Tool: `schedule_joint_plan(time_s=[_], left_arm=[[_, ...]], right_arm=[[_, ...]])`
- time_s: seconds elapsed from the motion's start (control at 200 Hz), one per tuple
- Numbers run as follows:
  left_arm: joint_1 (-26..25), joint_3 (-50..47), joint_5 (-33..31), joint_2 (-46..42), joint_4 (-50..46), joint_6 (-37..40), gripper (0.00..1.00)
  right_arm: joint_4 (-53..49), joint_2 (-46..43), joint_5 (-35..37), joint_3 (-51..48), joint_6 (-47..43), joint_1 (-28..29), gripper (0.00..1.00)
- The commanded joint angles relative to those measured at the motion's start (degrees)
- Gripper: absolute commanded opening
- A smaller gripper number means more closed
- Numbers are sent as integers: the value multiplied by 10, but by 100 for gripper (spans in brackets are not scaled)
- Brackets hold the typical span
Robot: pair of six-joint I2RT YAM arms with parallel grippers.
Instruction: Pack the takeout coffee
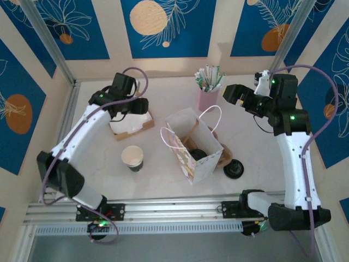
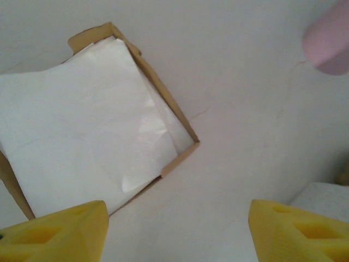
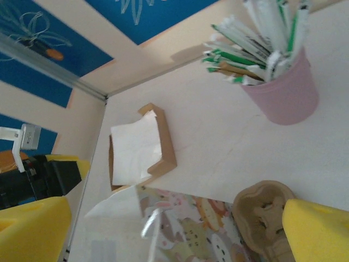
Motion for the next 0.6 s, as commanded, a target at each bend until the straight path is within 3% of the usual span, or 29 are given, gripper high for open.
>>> schedule_joint_plan(time_s=[0.0, 0.2, 0.41, 0.595], left_arm=[[27, 50, -22, 61, -55, 18, 66], [60, 114, -23, 161, -71, 24, 59], [88, 173, -26, 244, -86, 27, 52], [106, 211, -32, 304, -100, 33, 48]], right_arm=[[27, 27, -41, 8, 12, -10, 99], [2, 162, -43, 159, -32, 67, 99], [-134, 367, -50, 393, -121, 158, 100], [-232, 534, -54, 602, -155, 203, 94]])
